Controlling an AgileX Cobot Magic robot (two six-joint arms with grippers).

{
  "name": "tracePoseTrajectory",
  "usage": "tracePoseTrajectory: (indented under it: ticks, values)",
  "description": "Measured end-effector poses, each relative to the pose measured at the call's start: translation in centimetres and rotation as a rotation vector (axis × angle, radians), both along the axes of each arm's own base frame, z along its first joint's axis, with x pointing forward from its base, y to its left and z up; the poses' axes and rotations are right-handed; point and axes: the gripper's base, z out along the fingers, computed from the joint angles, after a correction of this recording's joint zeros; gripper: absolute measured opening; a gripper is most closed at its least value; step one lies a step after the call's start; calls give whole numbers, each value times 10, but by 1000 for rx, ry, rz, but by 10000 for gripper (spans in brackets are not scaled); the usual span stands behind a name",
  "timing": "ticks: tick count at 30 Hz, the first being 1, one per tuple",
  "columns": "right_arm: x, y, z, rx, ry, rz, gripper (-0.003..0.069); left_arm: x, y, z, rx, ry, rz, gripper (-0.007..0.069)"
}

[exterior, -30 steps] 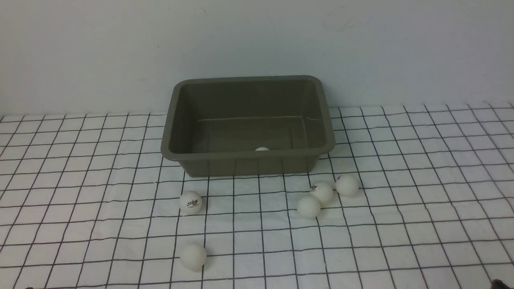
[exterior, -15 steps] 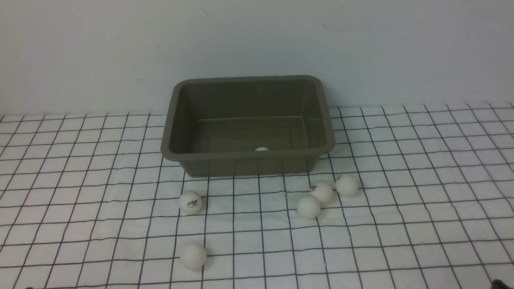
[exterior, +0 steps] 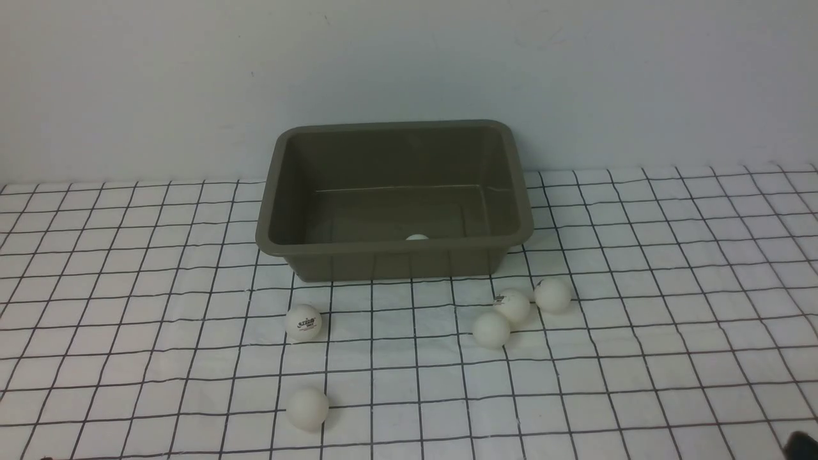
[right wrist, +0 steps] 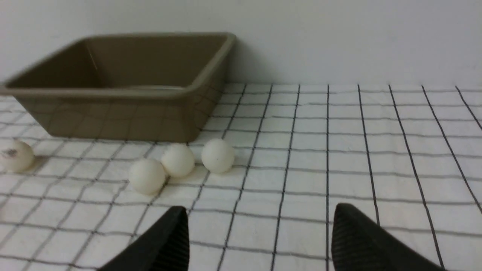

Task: Put the table tennis balls into the box on the white checkered tablecloth.
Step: 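Reach for and grasp a ping pong ball on the table beside the basket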

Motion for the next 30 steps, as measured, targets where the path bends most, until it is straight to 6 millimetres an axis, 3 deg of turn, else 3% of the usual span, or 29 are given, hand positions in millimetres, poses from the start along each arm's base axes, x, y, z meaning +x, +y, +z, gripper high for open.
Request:
tracePoseTrajectory:
  ticks: [7,10,21,30]
  values:
    - [-16,1,51,34,-49,41,461,0,0,0,0,0,0,405]
    - [-20,2,63,62,-78,51,461,0,0,0,0,0,0,405]
    - [-21,4,74,230,-147,72,461,0,0,0,0,0,0,405]
    - [-22,5,71,228,-115,85,461,0,0,0,0,0,0,405]
